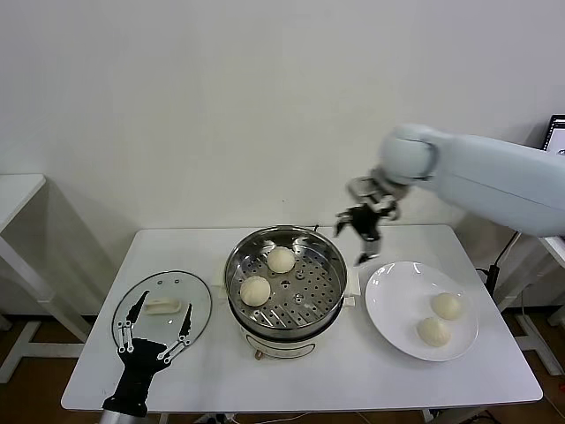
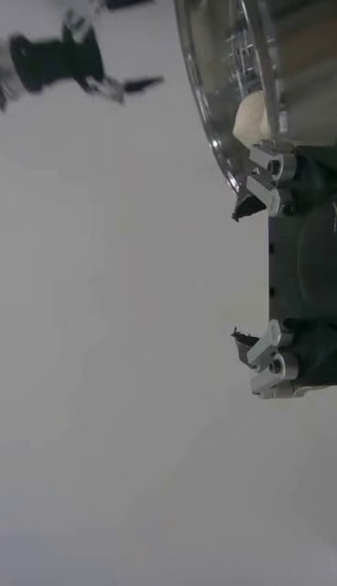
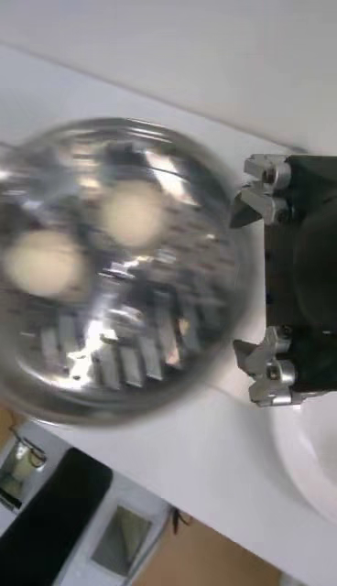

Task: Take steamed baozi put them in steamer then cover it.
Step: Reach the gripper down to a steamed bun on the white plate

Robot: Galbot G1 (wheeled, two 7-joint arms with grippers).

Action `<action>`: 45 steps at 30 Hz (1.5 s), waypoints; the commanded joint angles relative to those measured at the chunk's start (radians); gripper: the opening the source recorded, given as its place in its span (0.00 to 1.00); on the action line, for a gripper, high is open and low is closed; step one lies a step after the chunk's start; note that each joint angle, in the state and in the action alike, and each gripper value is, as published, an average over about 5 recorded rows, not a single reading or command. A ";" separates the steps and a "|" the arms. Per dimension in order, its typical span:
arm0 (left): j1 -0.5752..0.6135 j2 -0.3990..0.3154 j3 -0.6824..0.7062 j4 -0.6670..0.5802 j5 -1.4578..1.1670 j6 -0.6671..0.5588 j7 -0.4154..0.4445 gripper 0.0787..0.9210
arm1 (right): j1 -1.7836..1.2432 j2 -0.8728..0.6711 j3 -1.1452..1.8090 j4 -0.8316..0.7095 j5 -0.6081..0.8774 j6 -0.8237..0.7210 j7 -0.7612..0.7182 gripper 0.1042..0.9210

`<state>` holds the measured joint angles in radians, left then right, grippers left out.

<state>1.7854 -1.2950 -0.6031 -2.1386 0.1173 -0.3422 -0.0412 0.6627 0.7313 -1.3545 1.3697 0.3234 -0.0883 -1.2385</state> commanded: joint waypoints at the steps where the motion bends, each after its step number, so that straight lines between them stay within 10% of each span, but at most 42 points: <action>1: 0.005 -0.003 0.000 -0.002 0.004 0.001 0.001 0.88 | -0.146 -0.252 0.035 -0.047 -0.121 0.091 -0.079 0.88; 45: 0.030 -0.008 -0.032 -0.008 0.000 -0.007 -0.002 0.88 | -0.553 -0.168 0.245 -0.136 -0.326 0.070 0.082 0.77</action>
<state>1.8177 -1.3033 -0.6320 -2.1488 0.1201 -0.3503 -0.0429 0.1279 0.5638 -1.1208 1.2352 0.0151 -0.0173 -1.1633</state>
